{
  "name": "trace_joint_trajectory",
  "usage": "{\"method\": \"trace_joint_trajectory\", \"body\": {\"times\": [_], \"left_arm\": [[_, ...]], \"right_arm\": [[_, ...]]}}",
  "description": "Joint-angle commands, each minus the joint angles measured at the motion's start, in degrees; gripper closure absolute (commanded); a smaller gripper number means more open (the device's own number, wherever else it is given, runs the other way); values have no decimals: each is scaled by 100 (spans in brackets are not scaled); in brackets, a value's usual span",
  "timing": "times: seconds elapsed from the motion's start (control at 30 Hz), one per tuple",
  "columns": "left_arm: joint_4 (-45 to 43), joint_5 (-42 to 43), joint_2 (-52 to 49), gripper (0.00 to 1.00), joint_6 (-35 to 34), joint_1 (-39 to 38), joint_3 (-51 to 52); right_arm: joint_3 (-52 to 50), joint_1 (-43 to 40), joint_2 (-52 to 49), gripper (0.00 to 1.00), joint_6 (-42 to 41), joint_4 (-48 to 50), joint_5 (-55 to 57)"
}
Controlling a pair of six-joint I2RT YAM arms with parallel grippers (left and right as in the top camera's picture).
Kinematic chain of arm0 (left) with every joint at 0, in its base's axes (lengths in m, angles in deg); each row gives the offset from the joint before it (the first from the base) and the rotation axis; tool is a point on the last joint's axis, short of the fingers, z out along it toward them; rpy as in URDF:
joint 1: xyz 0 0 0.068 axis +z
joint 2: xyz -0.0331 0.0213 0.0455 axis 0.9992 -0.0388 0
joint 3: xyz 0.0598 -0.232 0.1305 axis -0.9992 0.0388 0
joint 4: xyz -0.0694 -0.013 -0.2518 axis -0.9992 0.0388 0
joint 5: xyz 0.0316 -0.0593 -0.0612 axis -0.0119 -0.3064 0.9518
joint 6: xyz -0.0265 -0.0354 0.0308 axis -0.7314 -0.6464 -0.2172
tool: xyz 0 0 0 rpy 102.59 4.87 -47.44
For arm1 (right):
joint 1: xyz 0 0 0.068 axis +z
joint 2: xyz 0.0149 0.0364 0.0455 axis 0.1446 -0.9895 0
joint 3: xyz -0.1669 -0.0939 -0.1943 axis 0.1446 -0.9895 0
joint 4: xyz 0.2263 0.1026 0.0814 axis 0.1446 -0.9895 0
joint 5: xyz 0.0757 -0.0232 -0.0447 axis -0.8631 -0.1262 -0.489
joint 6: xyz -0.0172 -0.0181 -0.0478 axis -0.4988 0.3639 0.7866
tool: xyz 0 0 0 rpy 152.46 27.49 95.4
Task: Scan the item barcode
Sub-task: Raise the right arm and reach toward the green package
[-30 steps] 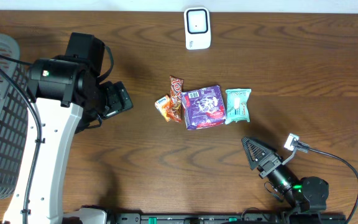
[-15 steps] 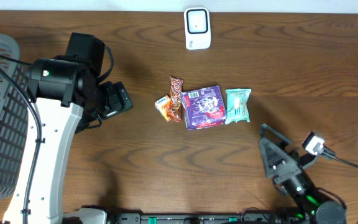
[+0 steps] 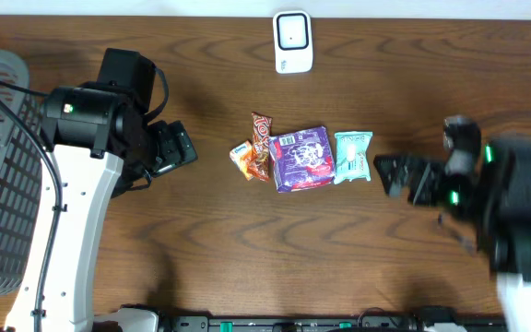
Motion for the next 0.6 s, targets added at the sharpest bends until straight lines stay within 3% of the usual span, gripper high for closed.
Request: {"method": "trace_joint_trajectory", "body": {"times": [0.0,0.1,0.4,0.47,0.57], "left_arm": [[37,-98,-42,2,9,24,-39],[37,-98,-42,2,9,24,-39],[37,-98,-42,2,9,24,-39],[37,-98,-42,2,9,24,-39],[35,-96,-42,2,9,24,-39]], "right_arm": [[955,28,-1145,1,909,-490,234],[1408,28,-1993,1,905,-719,164],[1403,26,-3884,1,914,-544,452],[1403,26,-4225,6,911,-400,448],[1403,26,-4701,27,916,-190,448]]}}
